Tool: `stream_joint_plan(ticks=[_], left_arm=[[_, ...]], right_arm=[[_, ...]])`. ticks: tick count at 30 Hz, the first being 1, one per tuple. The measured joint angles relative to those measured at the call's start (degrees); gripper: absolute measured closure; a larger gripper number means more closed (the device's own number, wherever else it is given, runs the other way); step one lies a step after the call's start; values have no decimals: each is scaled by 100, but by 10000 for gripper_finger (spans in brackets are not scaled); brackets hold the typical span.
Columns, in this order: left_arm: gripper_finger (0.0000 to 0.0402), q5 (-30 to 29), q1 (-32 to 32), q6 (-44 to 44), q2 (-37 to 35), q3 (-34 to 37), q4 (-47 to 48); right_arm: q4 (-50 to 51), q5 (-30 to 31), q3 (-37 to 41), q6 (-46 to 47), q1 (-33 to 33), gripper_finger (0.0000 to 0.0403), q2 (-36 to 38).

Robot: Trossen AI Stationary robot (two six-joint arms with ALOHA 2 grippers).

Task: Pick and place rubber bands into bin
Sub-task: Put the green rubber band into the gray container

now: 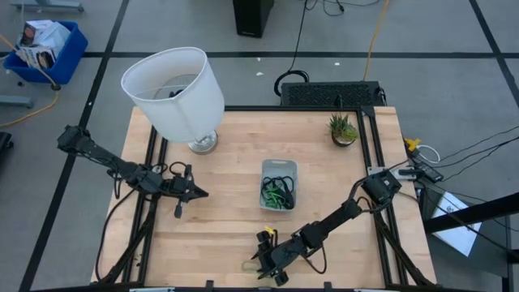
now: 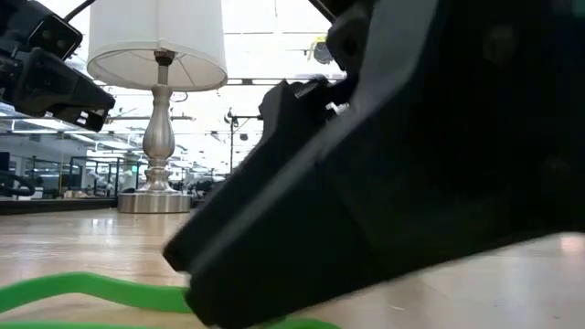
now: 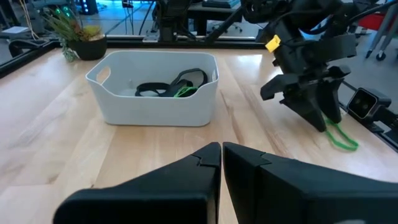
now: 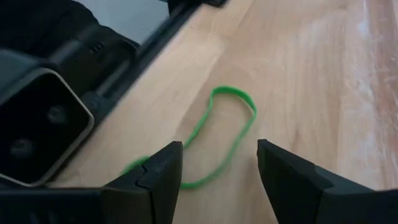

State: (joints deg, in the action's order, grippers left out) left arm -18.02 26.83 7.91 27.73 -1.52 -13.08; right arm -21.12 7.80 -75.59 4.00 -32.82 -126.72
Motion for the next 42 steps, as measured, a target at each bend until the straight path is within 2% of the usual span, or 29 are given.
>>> stream_joint_plan(ticks=[7, 15, 20, 25, 29, 33, 38, 42], left_arm=[[378, 0, 0, -23, -1, 0, 9], [378, 0, 0, -3, 0, -2, 36], [378, -2, 0, -3, 1, -2, 118], [378, -2, 0, -1, 0, -2, 133], [378, -2, 0, 12, 0, -2, 136], [378, -2, 0, 12, -1, -2, 141], [378, -2, 0, 12, -1, -2, 171], [378, -2, 0, 10, -1, -2, 186]], right_arm=[[226, 297, 0, -20, -11, 207, 3], [-630, 143, -11, 74, 53, 218, -478], [-675, 77, -21, 392, 91, 276, -533], [-828, -32, -11, 252, 110, 378, -548], [-881, -65, 0, 124, 139, 393, -497], [-671, -27, 31, -255, 167, 400, -154], [-112, 545, 11, -921, 172, 402, 736], [742, 1067, 11, -1465, 188, 402, 1504]])
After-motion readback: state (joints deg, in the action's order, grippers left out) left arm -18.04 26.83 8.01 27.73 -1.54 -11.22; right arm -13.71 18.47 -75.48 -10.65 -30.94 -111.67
